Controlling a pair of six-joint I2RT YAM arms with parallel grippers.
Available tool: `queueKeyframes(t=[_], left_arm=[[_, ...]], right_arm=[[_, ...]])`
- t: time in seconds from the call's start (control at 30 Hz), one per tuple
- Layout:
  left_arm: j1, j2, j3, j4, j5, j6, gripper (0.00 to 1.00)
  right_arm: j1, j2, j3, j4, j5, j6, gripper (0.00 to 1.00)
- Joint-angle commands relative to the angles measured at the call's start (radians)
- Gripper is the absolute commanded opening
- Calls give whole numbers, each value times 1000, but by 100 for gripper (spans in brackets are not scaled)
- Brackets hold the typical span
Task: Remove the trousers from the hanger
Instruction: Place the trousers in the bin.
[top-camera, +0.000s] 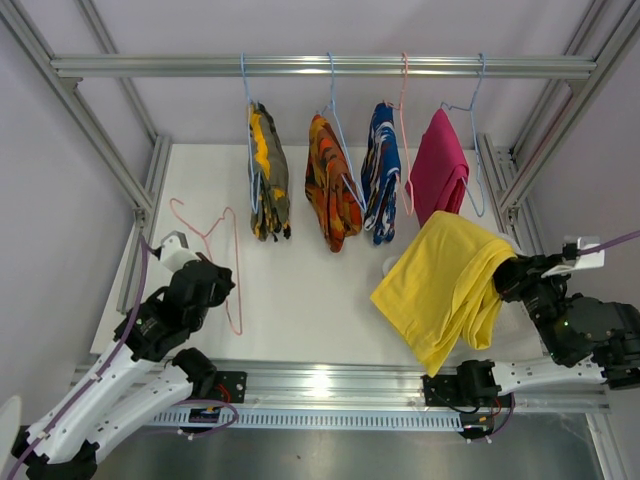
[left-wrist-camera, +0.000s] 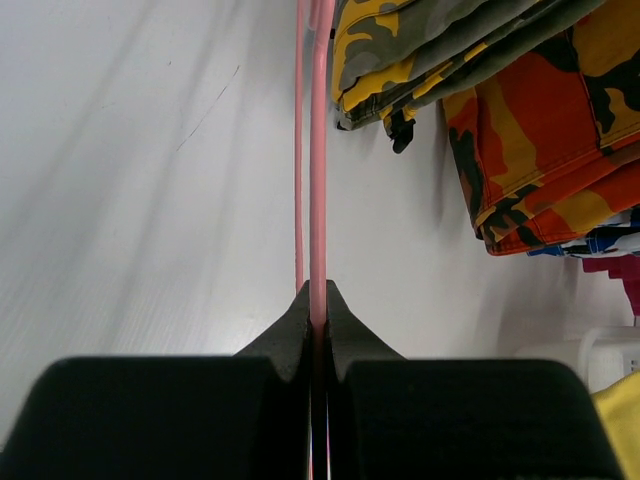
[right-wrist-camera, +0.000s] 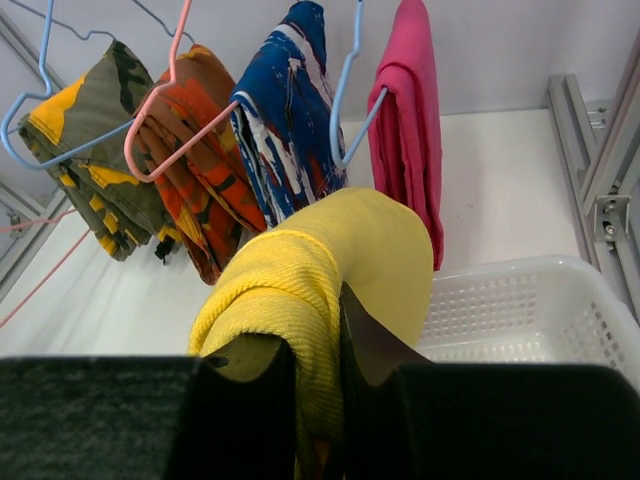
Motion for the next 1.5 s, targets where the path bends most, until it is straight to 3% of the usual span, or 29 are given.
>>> queueKeyframes(t=[0.0,0.27,0.37,0.43,0.5,0.67,1.1,1.37,1.4,1.43,1.47], left_arm=[[-4,3,30,38,14,18,0],[-4,-16,27,30,1,19,1],[-4,-11,27,35,6,16,1],[-4,-6,24,40,13,15,0],[-4,-3,24,44,18,11,0],[-4,-11,14,41,20,14,0],[-4,-5,-10,69,61,10,0],[-4,-11,-39,84,72,10,1],[-4,-14,-41,89,72,10,0],[-4,-17,-45,87,73,10,1],[-4,-23,-47,89,76,11,1]], right_arm=[[-12,-46,62,62,303,40,0],[-32,-27,180,-158,173,274,0],[-32,-33,182,0,94,96,0],[-45,-47,147,231,-4,-134,0],[-91,-49,130,375,-60,-230,0],[-180,-12,188,356,-77,-279,0],[-259,-141,262,-14,-23,-83,0],[-243,-133,263,-395,21,289,0],[-237,-132,256,-442,15,322,4],[-227,-132,245,-466,3,354,15],[-219,-128,221,-480,-8,406,16]])
